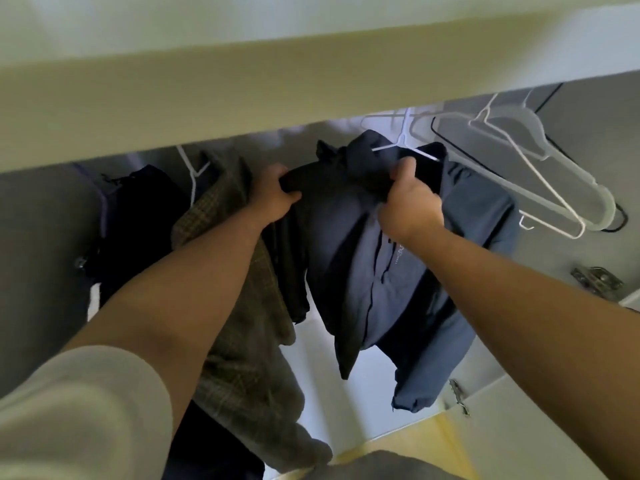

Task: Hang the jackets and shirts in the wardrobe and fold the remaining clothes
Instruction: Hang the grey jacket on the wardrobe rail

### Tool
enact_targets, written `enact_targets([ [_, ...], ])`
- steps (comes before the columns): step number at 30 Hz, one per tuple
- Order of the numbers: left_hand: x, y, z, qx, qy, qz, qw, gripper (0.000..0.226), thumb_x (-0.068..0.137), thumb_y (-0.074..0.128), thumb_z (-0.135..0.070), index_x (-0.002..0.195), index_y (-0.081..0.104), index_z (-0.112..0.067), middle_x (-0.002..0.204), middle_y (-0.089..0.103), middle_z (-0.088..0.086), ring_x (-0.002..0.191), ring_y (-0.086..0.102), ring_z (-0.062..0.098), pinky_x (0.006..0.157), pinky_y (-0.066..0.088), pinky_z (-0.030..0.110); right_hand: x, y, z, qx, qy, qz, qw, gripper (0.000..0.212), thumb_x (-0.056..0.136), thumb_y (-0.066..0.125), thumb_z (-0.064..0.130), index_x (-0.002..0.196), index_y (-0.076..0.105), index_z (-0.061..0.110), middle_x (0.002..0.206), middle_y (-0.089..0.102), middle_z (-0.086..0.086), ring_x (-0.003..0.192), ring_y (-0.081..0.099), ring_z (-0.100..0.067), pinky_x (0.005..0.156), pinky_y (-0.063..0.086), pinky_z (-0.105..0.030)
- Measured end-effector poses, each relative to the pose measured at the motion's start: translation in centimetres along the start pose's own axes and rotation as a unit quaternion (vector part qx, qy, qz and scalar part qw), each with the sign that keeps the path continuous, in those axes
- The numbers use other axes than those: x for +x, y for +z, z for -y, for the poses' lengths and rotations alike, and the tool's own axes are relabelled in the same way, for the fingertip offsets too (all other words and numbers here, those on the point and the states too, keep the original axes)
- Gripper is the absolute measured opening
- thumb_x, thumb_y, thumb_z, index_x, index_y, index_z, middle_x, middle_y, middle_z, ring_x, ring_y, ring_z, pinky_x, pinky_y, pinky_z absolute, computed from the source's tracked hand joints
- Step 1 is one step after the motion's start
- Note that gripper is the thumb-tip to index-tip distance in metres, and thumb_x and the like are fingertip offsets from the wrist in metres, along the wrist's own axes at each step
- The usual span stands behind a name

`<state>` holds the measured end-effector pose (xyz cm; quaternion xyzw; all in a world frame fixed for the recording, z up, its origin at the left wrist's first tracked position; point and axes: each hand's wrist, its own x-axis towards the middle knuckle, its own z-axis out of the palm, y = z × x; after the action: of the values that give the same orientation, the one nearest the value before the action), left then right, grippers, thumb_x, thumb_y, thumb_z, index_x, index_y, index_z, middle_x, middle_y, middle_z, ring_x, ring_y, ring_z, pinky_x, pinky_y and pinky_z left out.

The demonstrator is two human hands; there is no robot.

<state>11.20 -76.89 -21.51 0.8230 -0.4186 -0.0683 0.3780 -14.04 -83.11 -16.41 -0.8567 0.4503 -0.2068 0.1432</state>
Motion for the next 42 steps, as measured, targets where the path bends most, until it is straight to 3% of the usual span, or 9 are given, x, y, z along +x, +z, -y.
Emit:
enact_targets([
  [7,-2.2,-0.4,1.7,-0.057,0.018,-0.013,0.998,0.044,0.080,0.082,-0.004,0.113,0.053,-0.012,0.108,0.059,0.000,0.103,0.059,0.019,0.082,0.044,0.024,-0.2,1.1,0.6,-0.064,-0.013,-0.013,0.998,0.046,0.083,0.061,0.015,0.121,0.035,0.015,0.101,0.056,-0.010,0.102,0.054,-0.037,0.082,0.031,-0.045],
  [10,-3.4,-0.6,2.0,-0.046,0.024,-0.027,0.998,0.050,0.078,0.082,-0.002,0.107,0.044,-0.020,0.103,0.053,-0.005,0.097,0.055,0.015,0.076,0.042,0.021,0.2,1.7,1.8,-0.008,-0.007,-0.006,1.000,0.041,0.089,0.063,0.036,0.115,0.037,0.017,0.091,0.050,-0.004,0.087,0.054,-0.034,0.081,0.039,-0.044],
  [14,-4.6,-0.7,2.4,-0.043,0.043,-0.058,0.996,0.047,0.083,0.076,0.001,0.106,0.042,-0.020,0.109,0.052,-0.004,0.101,0.055,0.016,0.084,0.044,0.028,1.9,1.0,3.3,0.150,0.058,0.002,0.987,0.067,0.084,0.070,0.055,0.137,0.051,0.020,0.104,0.058,-0.001,0.090,0.059,-0.024,0.072,0.052,-0.030],
  [17,-5.1,-0.9,2.8,-0.040,0.071,-0.067,0.994,0.038,0.087,0.067,0.004,0.111,0.048,-0.019,0.111,0.053,-0.007,0.104,0.055,0.013,0.087,0.045,0.029,3.1,0.5,3.8,0.231,0.067,0.023,0.970,0.050,0.083,0.075,0.048,0.122,0.066,0.018,0.108,0.069,-0.004,0.095,0.065,-0.022,0.076,0.056,-0.031],
  [23,-5.2,-1.9,3.4,-0.060,0.090,-0.088,0.990,0.028,0.092,0.061,0.001,0.111,0.058,-0.020,0.108,0.057,-0.008,0.102,0.055,0.010,0.087,0.042,0.024,3.6,-0.3,4.9,0.192,0.033,0.105,0.975,0.032,0.101,0.058,0.022,0.124,0.060,0.001,0.118,0.063,-0.023,0.110,0.060,-0.036,0.090,0.049,-0.037],
  [27,-5.3,-2.3,3.9,-0.091,0.089,-0.088,0.988,0.024,0.099,0.056,-0.003,0.120,0.064,-0.013,0.116,0.065,0.000,0.111,0.061,0.018,0.095,0.047,0.029,3.6,-0.6,4.5,0.171,0.017,0.098,0.980,0.027,0.103,0.052,0.017,0.125,0.059,0.002,0.106,0.060,-0.013,0.100,0.058,-0.028,0.072,0.039,-0.025],
  [33,-5.8,-2.4,3.5,-0.086,0.095,-0.115,0.985,0.025,0.104,0.049,-0.010,0.122,0.067,-0.013,0.113,0.067,-0.002,0.104,0.056,0.008,0.090,0.043,0.022,3.5,-0.4,4.2,0.239,0.037,0.099,0.965,0.010,0.093,0.058,0.000,0.092,0.054,0.009,0.078,0.052,-0.003,0.065,0.050,-0.011,0.041,0.041,-0.011],
  [38,-6.0,-2.4,2.9,-0.087,0.091,-0.116,0.985,0.024,0.104,0.048,-0.011,0.117,0.068,-0.016,0.104,0.062,-0.009,0.099,0.058,0.009,0.087,0.044,0.024,3.8,0.0,5.6,0.343,0.092,0.100,0.929,0.042,0.078,0.082,0.032,0.110,0.061,0.015,0.091,0.066,-0.003,0.081,0.066,-0.017,0.062,0.056,-0.025],
  [42,-6.1,-2.4,2.7,-0.090,0.081,-0.108,0.987,0.024,0.106,0.046,-0.015,0.116,0.067,-0.019,0.101,0.062,-0.009,0.095,0.058,0.010,0.083,0.045,0.025,4.6,0.9,6.6,0.316,0.090,0.031,0.944,0.051,0.078,0.082,0.045,0.113,0.060,0.015,0.091,0.063,0.000,0.093,0.065,-0.022,0.083,0.057,-0.033],
])
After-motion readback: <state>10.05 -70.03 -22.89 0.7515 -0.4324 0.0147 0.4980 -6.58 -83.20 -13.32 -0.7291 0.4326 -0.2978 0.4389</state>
